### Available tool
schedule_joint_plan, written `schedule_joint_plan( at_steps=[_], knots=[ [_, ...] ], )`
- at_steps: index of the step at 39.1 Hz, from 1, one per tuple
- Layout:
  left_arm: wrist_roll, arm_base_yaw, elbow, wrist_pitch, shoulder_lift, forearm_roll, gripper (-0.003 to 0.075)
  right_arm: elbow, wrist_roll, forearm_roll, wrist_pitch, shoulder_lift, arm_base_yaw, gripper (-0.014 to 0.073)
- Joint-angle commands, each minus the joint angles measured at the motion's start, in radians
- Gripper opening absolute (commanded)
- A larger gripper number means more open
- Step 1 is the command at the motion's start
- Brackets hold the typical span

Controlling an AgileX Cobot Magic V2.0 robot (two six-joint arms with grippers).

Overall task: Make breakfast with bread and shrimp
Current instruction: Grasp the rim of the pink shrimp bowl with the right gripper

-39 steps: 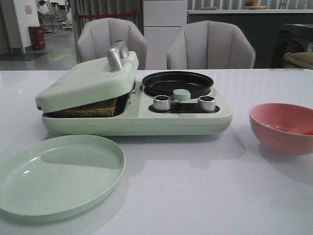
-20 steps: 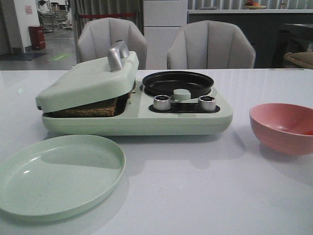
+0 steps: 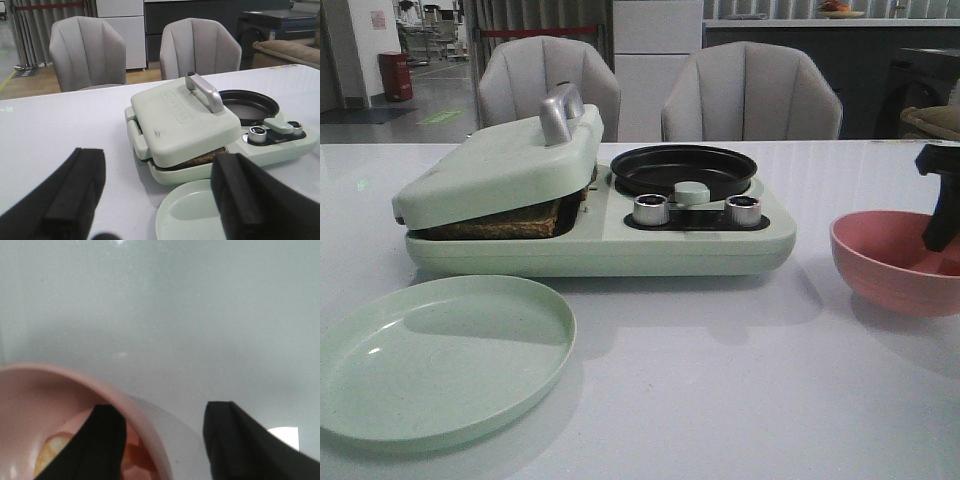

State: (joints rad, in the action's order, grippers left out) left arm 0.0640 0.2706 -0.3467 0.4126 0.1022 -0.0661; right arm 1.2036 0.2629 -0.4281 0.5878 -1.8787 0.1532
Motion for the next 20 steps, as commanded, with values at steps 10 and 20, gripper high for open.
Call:
schedule_joint_plan(
  at_steps=[10, 20],
  knots=[
    [-0.009, 0.007, -0.027, -0.076, 0.012, -0.007, 0.0512, 0.121, 0.018, 0.0, 0.069, -0.03, -0.019, 0.014],
    [-0.009, 0.007, -0.027, -0.076, 0.012, -0.007, 0.0512, 0.205, 0.05, 0.056, 0.113, 0.037, -0.018, 0.0142]
  ],
)
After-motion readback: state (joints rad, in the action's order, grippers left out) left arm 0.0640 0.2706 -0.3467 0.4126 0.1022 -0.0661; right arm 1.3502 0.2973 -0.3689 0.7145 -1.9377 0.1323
